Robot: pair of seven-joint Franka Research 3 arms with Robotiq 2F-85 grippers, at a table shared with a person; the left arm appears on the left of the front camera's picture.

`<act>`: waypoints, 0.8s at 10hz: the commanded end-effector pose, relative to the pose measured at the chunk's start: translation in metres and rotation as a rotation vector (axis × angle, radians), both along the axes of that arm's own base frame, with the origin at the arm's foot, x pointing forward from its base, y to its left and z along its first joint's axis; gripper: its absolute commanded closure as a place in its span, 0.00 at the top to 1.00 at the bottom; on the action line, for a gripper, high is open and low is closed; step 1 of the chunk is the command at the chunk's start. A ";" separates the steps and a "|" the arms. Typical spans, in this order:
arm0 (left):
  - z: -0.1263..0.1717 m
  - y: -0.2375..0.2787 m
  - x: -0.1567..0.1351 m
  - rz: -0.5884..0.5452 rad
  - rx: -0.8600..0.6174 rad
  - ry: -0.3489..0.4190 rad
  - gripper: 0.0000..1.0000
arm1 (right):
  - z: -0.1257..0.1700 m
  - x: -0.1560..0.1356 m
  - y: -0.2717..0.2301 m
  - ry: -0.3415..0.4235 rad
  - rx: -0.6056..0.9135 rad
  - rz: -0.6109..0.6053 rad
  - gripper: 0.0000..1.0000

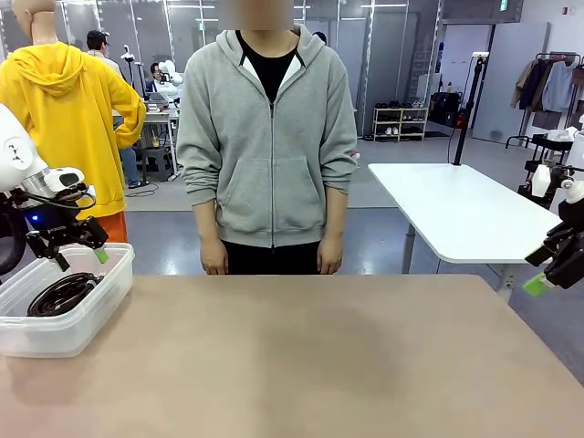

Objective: Organize and store the cables.
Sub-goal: Place the USB Extension Cable into the Organizing box.

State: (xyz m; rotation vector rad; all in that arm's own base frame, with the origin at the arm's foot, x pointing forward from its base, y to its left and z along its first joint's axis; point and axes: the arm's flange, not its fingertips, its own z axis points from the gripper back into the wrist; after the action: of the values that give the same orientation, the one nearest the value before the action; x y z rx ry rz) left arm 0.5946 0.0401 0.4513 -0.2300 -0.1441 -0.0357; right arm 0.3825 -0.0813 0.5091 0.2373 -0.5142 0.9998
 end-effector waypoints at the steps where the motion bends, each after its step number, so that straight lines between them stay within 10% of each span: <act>1: 0.000 0.001 -0.001 0.000 -0.004 0.009 1.00 | 0.003 0.002 0.002 0.018 -0.011 -0.013 1.00; 8: 0.000 0.001 -0.001 0.000 -0.004 0.009 1.00 | 0.003 0.002 0.002 0.018 -0.011 -0.013 1.00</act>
State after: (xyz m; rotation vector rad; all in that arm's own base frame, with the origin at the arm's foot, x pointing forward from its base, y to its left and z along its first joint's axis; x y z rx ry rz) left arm 0.5946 0.0401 0.4513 -0.2300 -0.1441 -0.0357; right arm 0.3825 -0.0813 0.5091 0.2373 -0.5141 0.9998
